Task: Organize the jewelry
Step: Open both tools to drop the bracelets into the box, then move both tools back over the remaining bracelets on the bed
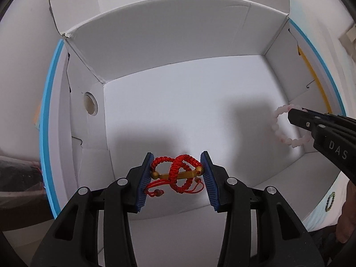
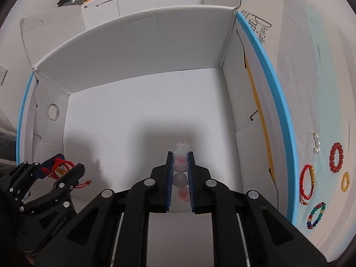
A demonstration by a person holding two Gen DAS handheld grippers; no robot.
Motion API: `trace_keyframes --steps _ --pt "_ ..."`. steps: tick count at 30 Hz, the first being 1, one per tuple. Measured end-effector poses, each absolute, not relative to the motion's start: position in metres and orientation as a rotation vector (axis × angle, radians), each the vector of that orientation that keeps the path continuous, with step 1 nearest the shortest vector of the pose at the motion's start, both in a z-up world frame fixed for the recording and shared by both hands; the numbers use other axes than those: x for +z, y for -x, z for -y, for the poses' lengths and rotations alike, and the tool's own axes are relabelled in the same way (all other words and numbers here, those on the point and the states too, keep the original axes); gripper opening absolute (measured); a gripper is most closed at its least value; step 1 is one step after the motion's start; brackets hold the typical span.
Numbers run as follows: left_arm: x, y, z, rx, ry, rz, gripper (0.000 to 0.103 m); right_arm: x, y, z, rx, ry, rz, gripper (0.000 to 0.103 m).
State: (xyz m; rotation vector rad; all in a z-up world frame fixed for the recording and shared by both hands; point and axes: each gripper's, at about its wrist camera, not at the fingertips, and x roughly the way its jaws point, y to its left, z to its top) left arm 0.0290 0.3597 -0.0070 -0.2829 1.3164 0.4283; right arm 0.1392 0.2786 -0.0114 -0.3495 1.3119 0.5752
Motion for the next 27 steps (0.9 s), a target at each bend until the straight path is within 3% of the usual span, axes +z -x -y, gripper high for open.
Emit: trace_keyframes --steps 5,7,11,20,27 --pt "-0.003 -0.029 -0.357 0.458 0.265 -1.291 0.045 -0.010 -0.136 -0.278 0.570 0.345 -1.305 0.014" --pt "-0.001 -0.027 -0.354 0.465 0.262 -1.281 0.051 -0.009 -0.133 -0.279 0.574 0.346 -1.303 0.015" --pt "0.007 -0.020 -0.347 0.474 0.263 -1.246 0.061 -0.001 -0.131 -0.279 0.585 0.339 -1.284 0.037" --pt "0.035 -0.009 -0.335 0.491 0.240 -1.150 0.086 0.043 -0.112 -0.256 0.616 0.304 -1.163 0.069" --pt "0.047 -0.007 -0.312 0.464 0.219 -1.092 0.095 0.078 -0.107 -0.220 0.601 0.278 -1.085 0.082"
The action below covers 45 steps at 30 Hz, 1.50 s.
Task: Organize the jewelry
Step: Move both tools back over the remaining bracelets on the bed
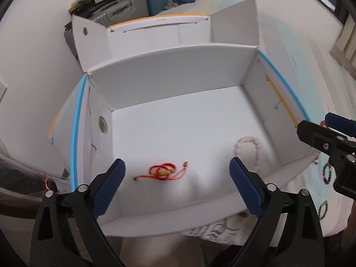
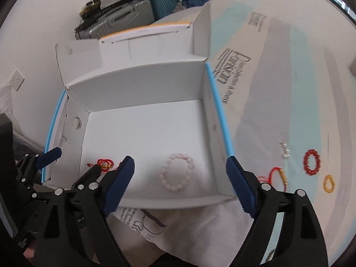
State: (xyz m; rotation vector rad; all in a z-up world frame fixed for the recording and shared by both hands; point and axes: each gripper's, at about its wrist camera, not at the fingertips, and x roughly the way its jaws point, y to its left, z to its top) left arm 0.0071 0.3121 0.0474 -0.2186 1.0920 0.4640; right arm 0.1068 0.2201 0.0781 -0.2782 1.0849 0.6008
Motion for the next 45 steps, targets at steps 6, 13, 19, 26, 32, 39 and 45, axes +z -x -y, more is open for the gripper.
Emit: trace_keyframes --steps 6,13,19,26,32,39,45 --pt "0.059 -0.013 -0.282 0.437 0.202 -1.067 0.097 0.098 -0.103 -0.179 0.570 0.242 -1.036 0.093" --pt "0.068 -0.025 -0.237 0.378 0.170 -1.047 0.097 0.110 -0.101 -0.121 0.507 0.232 -0.996 0.095" --pt "0.071 -0.037 -0.192 0.321 0.133 -1.038 0.097 0.115 -0.103 -0.066 0.453 0.199 -0.983 0.095" --pt "0.070 -0.056 -0.138 0.249 0.094 -1.030 0.097 0.116 -0.098 -0.005 0.398 0.160 -0.968 0.095" --pt "0.059 -0.074 -0.093 0.186 0.068 -1.031 0.097 0.105 -0.092 0.044 0.346 0.138 -0.969 0.095" --pt "0.040 -0.098 -0.048 0.119 0.030 -1.044 0.097 0.073 -0.086 0.084 0.306 0.120 -1.002 0.095" --pt "0.012 -0.122 -0.031 0.091 0.030 -1.083 0.097 0.031 -0.080 0.101 0.295 0.104 -1.059 0.095"
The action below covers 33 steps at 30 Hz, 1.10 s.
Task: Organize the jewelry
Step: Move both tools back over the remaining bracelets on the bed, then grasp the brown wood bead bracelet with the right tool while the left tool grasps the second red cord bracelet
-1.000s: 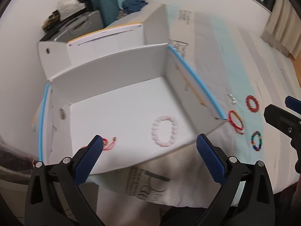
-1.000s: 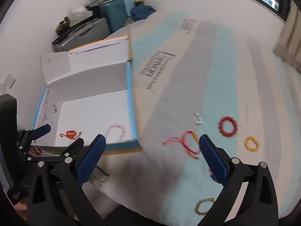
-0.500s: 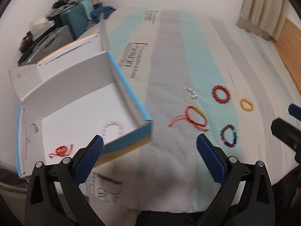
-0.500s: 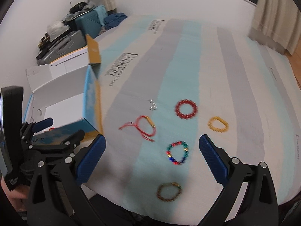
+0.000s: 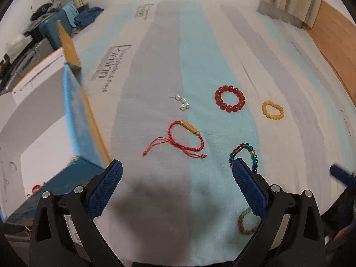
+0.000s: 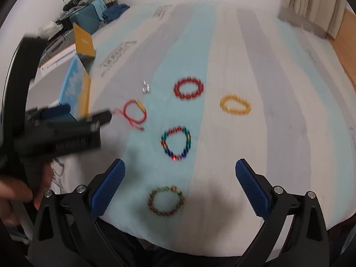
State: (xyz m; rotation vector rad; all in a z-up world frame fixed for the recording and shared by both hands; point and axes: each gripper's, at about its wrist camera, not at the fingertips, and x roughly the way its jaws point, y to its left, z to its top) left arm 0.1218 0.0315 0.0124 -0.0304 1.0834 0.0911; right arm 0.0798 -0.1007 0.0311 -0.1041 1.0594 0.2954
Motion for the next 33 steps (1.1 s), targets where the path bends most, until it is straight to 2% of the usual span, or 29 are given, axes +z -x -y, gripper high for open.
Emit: trace_keyframes --steps 9,24,27,29,33 --pt "-0.029 -0.155 -0.024 0.066 -0.017 -1.117 0.097 -0.038 -0.062 0.099 0.321 0.135 -1.114 0.095" --pt "-0.092 -0.190 -0.035 0.063 -0.013 -1.185 0.096 -0.095 -0.050 0.091 0.352 0.145 -1.158 0.094" --pt "-0.099 -0.190 -0.038 0.067 -0.009 -1.187 0.095 -0.096 -0.046 0.091 0.330 0.161 -1.143 0.088" --pt "-0.101 -0.191 -0.039 0.069 -0.009 -1.184 0.093 -0.094 -0.045 0.091 0.310 0.170 -1.139 0.078" --pt "-0.101 -0.188 -0.041 0.081 -0.010 -1.171 0.084 -0.088 -0.045 0.095 0.286 0.168 -1.140 0.062"
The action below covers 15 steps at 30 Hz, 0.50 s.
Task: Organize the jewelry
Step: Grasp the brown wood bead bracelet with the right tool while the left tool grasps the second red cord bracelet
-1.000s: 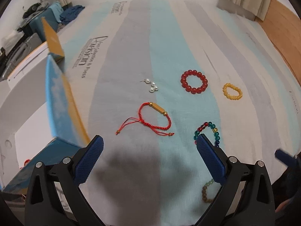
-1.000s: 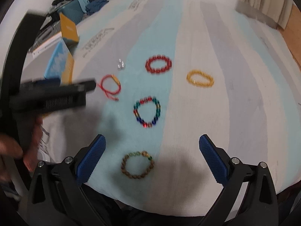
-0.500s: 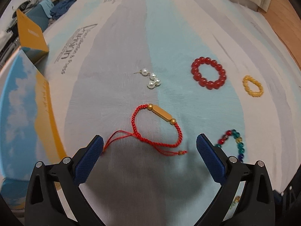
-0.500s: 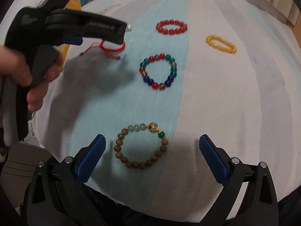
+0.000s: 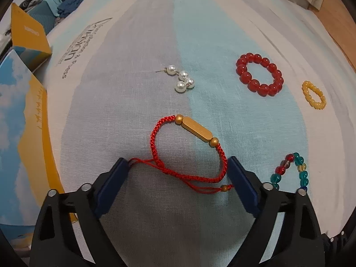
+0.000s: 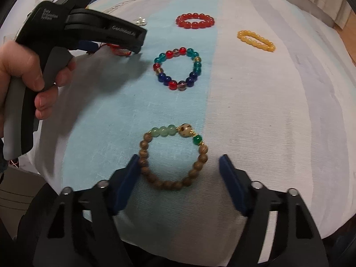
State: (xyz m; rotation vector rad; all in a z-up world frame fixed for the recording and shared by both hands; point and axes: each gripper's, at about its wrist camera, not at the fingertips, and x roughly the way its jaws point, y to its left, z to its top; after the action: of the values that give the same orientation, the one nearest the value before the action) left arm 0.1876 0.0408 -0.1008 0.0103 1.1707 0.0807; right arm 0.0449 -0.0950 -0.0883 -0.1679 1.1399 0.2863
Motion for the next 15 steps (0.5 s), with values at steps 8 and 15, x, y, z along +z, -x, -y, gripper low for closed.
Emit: trace_keyframes --steps 8,15 --pt "-0.096 -0.182 -0.032 0.063 -0.027 -1.163 0.056 -0.083 -0.042 0.099 0.275 0.182 -1.144 0.034" --pt "-0.095 -0.181 -0.027 0.046 -0.043 -1.169 0.033 -0.085 -0.044 0.096 0.279 0.187 -1.157 0.016"
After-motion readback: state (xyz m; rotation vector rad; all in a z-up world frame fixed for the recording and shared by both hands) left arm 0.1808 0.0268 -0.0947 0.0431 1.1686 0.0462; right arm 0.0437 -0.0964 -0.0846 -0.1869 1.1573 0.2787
